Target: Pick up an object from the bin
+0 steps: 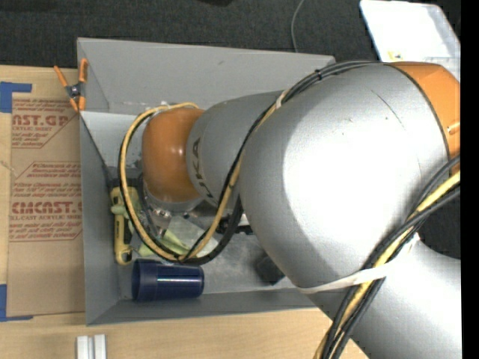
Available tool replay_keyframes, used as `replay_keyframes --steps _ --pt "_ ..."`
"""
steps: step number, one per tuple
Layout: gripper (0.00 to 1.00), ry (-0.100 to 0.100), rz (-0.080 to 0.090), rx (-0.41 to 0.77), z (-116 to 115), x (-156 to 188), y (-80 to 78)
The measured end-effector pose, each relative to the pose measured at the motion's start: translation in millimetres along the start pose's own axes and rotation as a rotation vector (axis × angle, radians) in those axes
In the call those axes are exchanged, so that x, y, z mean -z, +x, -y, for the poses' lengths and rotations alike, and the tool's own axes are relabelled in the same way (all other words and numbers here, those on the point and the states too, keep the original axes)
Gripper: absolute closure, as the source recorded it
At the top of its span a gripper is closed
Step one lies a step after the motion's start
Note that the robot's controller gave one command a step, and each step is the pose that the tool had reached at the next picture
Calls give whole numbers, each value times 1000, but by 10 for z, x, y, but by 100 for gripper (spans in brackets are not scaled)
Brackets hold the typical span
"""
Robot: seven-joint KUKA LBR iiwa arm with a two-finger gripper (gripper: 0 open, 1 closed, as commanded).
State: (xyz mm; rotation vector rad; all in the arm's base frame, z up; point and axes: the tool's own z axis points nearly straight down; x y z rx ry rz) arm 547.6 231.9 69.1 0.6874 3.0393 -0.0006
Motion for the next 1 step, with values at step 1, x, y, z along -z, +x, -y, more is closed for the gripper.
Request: replay_keyframes --steps 1 --pt "100 0 0 0 0 0 0"
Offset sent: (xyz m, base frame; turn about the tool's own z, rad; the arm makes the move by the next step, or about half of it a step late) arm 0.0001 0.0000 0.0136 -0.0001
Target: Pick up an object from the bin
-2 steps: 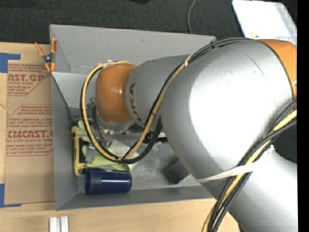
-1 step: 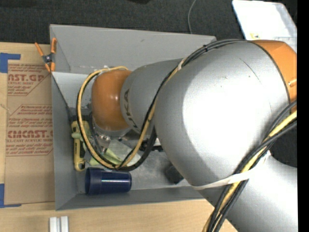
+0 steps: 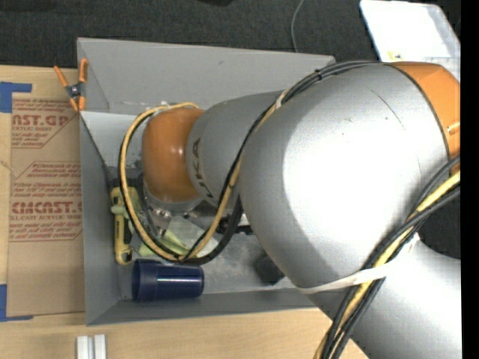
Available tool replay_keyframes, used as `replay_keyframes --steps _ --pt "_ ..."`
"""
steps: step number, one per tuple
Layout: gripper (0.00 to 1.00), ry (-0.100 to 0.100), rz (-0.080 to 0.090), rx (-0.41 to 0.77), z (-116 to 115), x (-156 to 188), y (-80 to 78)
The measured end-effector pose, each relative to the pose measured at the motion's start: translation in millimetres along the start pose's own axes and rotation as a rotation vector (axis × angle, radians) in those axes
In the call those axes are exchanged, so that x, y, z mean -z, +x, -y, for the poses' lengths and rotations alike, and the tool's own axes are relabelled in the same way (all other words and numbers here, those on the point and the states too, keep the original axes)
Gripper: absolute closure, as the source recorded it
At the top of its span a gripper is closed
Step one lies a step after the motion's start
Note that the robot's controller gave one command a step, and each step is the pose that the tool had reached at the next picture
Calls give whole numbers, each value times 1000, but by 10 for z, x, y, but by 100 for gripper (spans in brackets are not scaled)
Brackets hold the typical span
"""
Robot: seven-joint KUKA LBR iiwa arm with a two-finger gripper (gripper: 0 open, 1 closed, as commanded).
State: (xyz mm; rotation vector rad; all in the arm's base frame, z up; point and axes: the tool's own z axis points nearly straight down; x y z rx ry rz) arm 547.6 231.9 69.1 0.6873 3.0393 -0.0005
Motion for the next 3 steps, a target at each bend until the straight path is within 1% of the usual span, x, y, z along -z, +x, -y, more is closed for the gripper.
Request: replay_keyframes --steps 1,2,3 --pt "100 1 1 -1 8 70 -5" --pt "100 3 -4 0 7 336 9" --pt "100 3 -5 1 -1 775 2"
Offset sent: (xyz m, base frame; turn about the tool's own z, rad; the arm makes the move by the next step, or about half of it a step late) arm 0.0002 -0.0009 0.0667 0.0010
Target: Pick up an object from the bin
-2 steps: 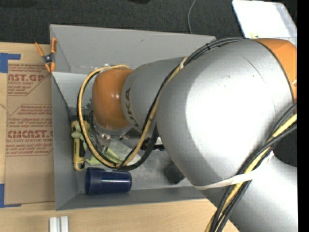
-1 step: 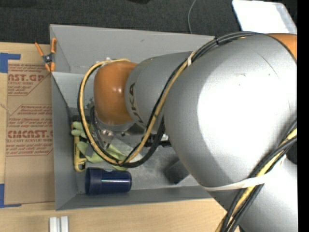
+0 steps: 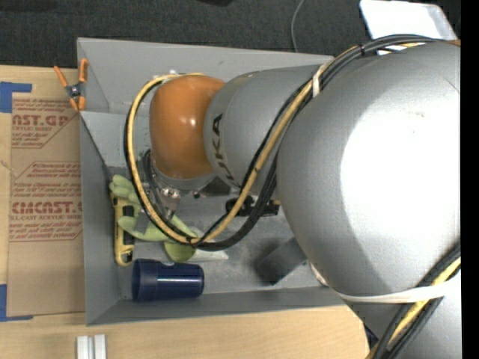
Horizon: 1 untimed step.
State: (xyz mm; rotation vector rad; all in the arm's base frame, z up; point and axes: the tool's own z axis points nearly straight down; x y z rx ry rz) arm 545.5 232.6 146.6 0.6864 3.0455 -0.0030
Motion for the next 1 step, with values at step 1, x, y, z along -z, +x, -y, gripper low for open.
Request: replay_keyframes --steps 1 --pt "100 -5 4 0 -15 321 -15"
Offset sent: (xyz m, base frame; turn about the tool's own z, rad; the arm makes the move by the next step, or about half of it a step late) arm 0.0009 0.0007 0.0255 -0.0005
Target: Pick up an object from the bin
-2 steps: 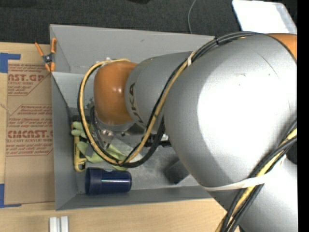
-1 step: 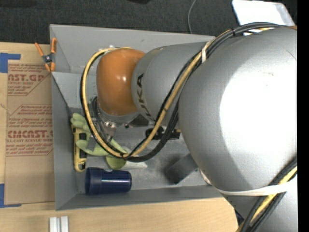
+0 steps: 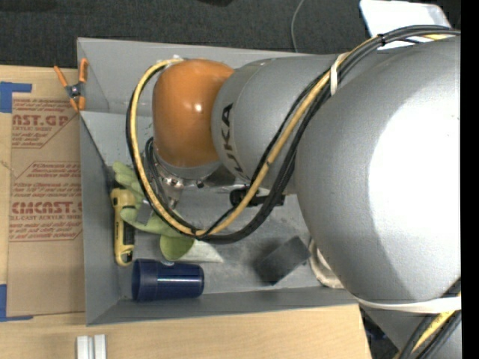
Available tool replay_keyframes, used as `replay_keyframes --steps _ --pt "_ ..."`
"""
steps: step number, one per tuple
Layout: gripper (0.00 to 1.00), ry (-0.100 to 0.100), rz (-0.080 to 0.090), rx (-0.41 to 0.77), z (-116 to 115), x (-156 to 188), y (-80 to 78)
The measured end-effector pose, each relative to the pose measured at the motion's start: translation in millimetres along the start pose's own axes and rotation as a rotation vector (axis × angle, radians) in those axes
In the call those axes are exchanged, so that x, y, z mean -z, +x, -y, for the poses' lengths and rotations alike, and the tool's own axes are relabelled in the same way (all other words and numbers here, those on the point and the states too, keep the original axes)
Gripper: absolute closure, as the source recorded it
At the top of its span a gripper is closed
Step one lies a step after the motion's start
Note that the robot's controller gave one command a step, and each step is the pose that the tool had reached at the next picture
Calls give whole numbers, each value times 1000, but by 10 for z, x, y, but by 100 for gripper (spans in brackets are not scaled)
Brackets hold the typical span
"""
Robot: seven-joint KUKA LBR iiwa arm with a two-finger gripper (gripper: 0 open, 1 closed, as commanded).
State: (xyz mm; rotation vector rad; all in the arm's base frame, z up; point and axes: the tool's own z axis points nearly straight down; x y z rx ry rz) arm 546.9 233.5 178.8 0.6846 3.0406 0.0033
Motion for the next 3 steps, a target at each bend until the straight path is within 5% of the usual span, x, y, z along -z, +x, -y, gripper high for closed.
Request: replay_keyframes --steps 3 --pt "100 -3 1 2 -14 435 -9"
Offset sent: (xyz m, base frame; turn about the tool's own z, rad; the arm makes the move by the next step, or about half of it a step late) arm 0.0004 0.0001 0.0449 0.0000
